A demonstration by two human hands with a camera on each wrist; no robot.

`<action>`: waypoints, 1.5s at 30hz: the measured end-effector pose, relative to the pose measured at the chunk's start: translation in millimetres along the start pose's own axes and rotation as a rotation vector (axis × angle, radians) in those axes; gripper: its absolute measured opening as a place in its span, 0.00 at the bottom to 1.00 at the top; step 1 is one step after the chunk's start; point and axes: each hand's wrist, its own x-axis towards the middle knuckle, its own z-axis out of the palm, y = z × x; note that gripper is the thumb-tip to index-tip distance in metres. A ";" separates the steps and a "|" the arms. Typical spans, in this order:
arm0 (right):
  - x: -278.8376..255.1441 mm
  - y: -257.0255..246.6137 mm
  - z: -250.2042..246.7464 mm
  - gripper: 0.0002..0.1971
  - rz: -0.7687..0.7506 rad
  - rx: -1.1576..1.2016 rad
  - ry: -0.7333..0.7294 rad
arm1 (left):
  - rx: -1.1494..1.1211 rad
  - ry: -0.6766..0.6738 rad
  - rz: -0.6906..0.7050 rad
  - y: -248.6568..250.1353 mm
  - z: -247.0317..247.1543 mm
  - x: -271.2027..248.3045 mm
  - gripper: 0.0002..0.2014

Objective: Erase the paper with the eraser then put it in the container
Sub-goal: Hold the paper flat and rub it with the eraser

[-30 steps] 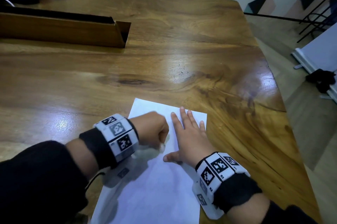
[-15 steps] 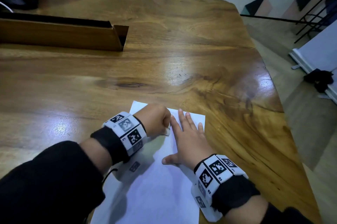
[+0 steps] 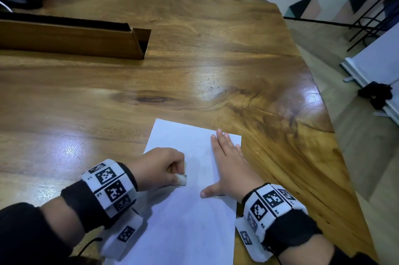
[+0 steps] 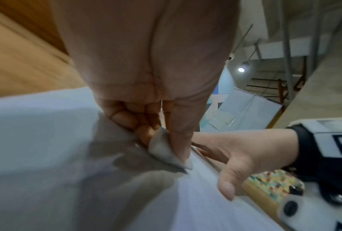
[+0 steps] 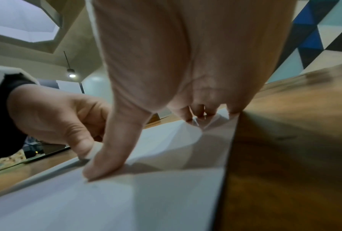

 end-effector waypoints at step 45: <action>5.0 -13.4 4.5 0.67 -0.002 -0.055 0.033 | 0.311 -0.117 0.102 20.1 -6.5 16.5 0.05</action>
